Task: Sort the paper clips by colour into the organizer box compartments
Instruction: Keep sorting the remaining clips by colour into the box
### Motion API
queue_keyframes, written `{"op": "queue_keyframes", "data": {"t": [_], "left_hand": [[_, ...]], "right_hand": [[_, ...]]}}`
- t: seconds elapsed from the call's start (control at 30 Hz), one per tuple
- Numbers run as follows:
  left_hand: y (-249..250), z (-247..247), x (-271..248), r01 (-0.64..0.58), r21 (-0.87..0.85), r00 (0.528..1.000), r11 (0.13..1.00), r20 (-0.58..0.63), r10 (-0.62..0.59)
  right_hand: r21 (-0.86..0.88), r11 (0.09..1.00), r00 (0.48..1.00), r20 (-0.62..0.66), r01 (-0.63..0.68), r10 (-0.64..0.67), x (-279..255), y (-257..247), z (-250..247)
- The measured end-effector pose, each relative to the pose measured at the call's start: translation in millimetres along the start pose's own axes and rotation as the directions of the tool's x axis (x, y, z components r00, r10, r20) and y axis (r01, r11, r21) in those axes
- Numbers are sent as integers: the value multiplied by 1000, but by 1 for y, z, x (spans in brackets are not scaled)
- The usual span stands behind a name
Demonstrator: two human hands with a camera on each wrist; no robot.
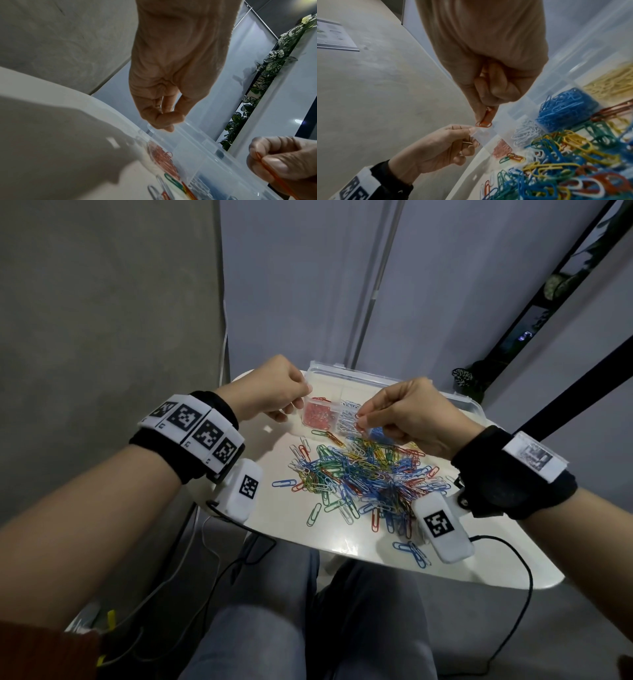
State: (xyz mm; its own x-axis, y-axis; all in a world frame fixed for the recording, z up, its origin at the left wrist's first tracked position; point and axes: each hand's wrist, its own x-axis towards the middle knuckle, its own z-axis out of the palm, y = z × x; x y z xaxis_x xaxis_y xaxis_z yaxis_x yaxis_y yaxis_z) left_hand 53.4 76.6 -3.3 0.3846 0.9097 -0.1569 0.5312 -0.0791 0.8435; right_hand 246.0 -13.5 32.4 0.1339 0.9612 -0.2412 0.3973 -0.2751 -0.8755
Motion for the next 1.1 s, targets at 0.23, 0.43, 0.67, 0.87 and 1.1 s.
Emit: {"op": "queue_keyframes", "data": {"t": [0.23, 0.43, 0.67, 0.87, 1.1], "left_hand": [[0, 0, 0, 0, 10, 1000, 1000, -7, 0], [0, 1, 0, 5, 15, 1000, 1000, -10, -5], [-1, 1, 2, 8, 27, 1000, 1000, -15, -7], [-2, 3, 3, 4, 148, 988, 989, -152, 19], [10, 13, 2, -211, 512, 853, 833, -319, 413]], "right_hand": [[-41, 993, 984, -142, 107, -112, 13, -33, 8], [-153, 986, 986, -142, 61, -83, 43, -46, 33], [-219, 963, 948, -241, 158, -210, 23, -27, -10], [-461, 885, 880, -393, 62, -267, -21, 39, -83], [-428, 903, 941, -289, 39, -177, -33, 90, -120]]}}
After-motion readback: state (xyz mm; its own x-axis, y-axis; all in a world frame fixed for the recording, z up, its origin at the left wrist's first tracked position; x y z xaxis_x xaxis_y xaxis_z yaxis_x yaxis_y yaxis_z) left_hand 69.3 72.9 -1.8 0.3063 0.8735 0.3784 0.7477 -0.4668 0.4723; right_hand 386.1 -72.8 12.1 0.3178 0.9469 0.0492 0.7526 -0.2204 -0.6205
